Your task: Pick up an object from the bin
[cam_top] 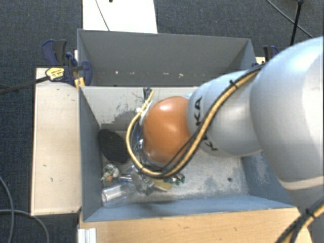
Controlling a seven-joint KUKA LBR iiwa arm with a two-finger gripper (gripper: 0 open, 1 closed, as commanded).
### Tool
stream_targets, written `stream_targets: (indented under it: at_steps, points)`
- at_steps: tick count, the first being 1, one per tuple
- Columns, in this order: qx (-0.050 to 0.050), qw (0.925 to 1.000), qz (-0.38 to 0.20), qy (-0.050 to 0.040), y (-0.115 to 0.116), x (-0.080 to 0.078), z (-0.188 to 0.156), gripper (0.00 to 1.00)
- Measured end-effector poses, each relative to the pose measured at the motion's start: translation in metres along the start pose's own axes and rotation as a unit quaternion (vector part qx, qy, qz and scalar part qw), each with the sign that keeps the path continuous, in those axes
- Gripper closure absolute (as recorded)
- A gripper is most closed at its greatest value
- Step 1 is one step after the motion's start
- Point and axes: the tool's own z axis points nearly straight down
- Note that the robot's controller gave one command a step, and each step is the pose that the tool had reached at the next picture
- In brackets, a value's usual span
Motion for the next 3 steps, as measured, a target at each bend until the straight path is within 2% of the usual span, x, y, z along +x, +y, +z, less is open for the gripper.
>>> stream_targets:
  at_steps: [1, 2, 3]
  points:
    - [0.001, 1.0, 0.004, -0.0047, 0.0078, 0.0008, -0.0662, 1.0]
    - [0.0, 1.0, 0.008, -0.0016, 0.0077, 0.0021, -0.0622, 0.0]
    - [0.0, 1.0, 0.009, -0.0013, 0.0077, 0.0021, -0.0622, 1.0]
